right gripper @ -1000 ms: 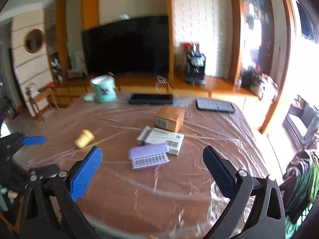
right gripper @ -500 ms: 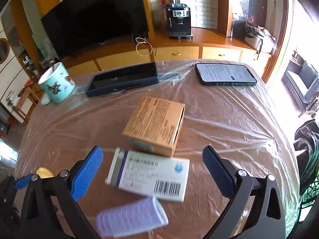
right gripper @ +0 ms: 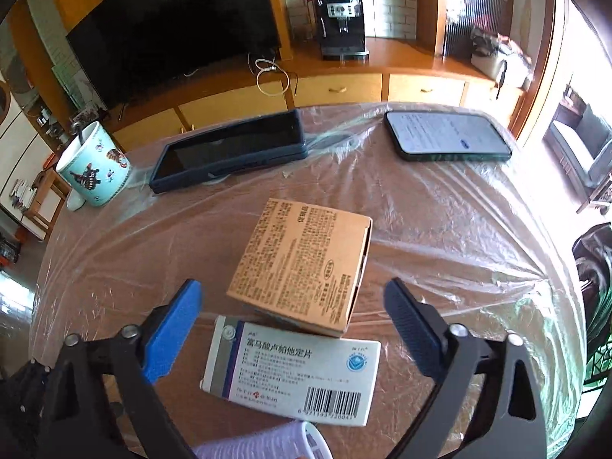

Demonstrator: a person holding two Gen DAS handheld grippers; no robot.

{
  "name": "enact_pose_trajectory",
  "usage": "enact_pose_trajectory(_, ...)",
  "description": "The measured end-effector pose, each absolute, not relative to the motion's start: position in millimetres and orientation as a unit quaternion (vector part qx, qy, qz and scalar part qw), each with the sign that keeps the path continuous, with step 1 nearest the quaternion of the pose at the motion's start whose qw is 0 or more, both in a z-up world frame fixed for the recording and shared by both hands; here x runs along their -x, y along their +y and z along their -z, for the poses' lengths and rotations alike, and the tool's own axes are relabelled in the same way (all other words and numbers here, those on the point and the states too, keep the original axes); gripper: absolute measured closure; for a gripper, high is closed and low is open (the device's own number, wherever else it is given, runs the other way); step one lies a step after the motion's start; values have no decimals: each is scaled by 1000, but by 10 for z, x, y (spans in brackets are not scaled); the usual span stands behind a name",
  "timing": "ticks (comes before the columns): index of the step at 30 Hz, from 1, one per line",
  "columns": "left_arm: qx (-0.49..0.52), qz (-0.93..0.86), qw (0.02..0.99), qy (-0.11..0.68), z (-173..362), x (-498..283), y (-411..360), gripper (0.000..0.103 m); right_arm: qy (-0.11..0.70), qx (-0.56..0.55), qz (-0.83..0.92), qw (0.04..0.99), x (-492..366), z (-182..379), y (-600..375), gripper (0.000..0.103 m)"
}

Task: Collect trash
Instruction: 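Grasp the yellow cup with the left tool while the right tool grasps the cardboard box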

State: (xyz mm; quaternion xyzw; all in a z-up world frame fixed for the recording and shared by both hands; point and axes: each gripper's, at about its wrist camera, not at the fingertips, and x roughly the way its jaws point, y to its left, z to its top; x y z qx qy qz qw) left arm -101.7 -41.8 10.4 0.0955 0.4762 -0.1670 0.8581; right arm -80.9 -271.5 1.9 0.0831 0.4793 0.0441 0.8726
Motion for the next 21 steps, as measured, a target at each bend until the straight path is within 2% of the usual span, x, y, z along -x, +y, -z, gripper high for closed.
enact_pose_trajectory(2, -96, 166, 858, 476, -106, 1004, -414, 53, 485, -79, -44, 870, 781, 10, -2708, 36)
enact_pose_trajectory(4, -96, 166, 860, 473, -113, 1012, -405, 66, 478, -71, -48, 874, 792, 9, -2693, 40)
enact_pose_trajectory(5, -98, 166, 861, 471, -114, 1013, -404, 68, 472, -68, -52, 878, 809, -5, -2686, 42)
enact_pose_trajectory(7, -105, 168, 862, 466, -115, 1023, -416, 71, 463, -67, -61, 882, 838, -28, -2689, 43)
enact_pose_trajectory(21, -101, 175, 869, 451, -223, 1131, -482, 71, 412, -93, -93, 902, 1045, -349, -2850, 46)
